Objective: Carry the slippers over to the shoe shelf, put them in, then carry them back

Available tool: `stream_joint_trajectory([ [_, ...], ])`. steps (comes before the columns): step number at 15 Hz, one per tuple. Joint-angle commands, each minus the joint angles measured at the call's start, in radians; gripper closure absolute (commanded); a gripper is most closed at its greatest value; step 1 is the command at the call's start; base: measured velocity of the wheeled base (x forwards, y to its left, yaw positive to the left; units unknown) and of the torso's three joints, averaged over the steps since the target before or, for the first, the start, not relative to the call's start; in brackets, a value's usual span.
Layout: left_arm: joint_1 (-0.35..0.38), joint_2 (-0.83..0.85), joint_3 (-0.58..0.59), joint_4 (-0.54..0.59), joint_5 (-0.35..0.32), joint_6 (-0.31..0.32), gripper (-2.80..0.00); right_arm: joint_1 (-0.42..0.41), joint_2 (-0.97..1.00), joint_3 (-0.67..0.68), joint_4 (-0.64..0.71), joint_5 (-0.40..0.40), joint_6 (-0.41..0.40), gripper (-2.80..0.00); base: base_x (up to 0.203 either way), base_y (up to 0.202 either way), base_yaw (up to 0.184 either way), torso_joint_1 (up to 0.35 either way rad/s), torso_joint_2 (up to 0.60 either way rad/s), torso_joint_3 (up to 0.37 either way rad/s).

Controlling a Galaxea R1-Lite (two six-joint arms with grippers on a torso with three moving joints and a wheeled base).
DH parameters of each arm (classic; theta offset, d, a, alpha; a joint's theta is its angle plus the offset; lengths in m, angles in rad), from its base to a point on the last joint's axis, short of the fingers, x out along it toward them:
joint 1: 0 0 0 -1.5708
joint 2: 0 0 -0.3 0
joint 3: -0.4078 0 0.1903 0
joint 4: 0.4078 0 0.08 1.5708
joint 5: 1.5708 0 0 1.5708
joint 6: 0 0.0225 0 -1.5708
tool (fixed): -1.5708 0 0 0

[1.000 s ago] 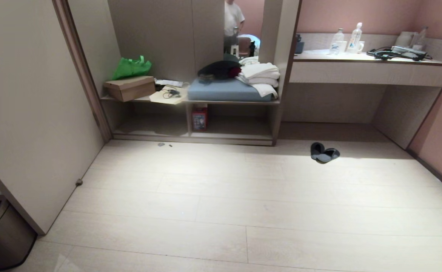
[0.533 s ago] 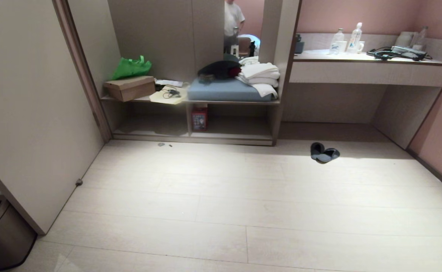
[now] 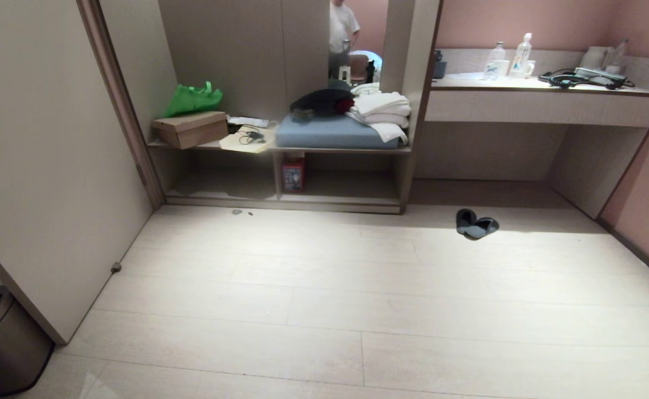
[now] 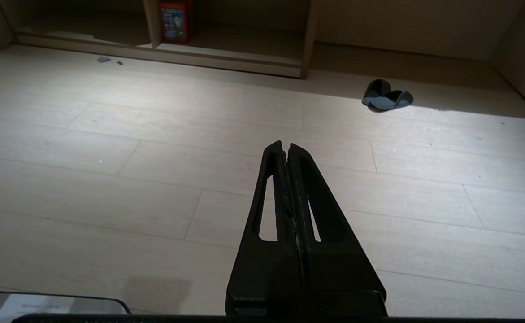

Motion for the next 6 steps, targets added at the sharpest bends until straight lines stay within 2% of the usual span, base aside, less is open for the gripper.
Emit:
stream_joint_trajectory([
  [1, 0.000, 0.001, 0.008, 0.000, 0.000, 0.000, 0.00, 0.000, 0.000, 0.000, 0.000, 0.000, -0.002, 0.00, 0.000, 0.000, 0.000, 0.000, 0.00, 0.000],
  [6, 0.000, 0.001, 0.008, -0.002, 0.003, -0.012, 0.00, 0.000, 0.000, 0.000, -0.002, 0.000, 0.001, 0.00, 0.000, 0.000, 0.000, 0.000, 0.00, 0.000],
])
